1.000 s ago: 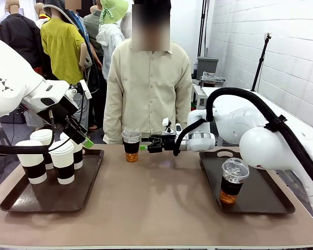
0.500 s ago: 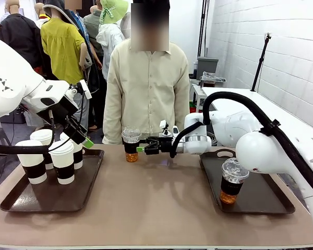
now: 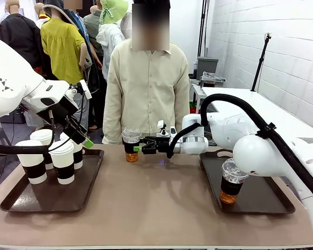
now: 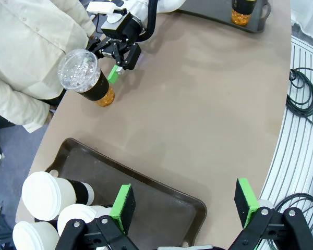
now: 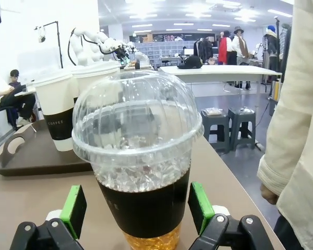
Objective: Distribute the coffee onto the tray.
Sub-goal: Pick up another iced Americano from the middle of the table and place it on the right Handle tray.
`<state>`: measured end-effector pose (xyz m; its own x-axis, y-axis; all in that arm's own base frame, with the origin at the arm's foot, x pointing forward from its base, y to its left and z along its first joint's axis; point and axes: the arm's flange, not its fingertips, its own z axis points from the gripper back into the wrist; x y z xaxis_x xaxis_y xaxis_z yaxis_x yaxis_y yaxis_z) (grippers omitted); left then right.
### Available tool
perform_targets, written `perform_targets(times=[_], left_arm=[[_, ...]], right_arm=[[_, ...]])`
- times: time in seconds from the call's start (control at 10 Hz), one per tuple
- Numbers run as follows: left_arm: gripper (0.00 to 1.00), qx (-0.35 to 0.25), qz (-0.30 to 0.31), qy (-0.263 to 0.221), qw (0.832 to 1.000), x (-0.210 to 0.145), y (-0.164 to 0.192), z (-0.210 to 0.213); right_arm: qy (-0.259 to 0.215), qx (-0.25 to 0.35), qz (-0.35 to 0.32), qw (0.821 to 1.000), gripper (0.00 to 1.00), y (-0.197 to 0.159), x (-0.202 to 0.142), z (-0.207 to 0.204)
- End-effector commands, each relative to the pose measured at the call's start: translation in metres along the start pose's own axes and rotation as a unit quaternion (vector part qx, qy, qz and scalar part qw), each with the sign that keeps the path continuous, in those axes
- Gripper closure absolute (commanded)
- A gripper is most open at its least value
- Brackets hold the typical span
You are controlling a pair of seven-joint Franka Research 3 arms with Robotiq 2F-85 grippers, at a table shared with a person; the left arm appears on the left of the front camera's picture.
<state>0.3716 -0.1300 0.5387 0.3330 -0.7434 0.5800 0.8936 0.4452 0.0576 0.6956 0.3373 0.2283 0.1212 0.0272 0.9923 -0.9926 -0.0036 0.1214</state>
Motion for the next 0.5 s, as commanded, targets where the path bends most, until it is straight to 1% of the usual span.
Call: perform_targets(times=[0.0,0.4], left_arm=[[0.0,-0.007,0.0,-0.004,1.0,-0.001,0.002,0.001],[0.0,-0.007,0.0,-0.004,1.0,-0.001,0.002,0.001]], right_arm=[[-0.003,0.015,-0.017,1.0,0.0,-0.011,0.003,-0.009],[0.012,0.023,-0.026,0.999,0.0,-0.011,0.002,-0.02]])
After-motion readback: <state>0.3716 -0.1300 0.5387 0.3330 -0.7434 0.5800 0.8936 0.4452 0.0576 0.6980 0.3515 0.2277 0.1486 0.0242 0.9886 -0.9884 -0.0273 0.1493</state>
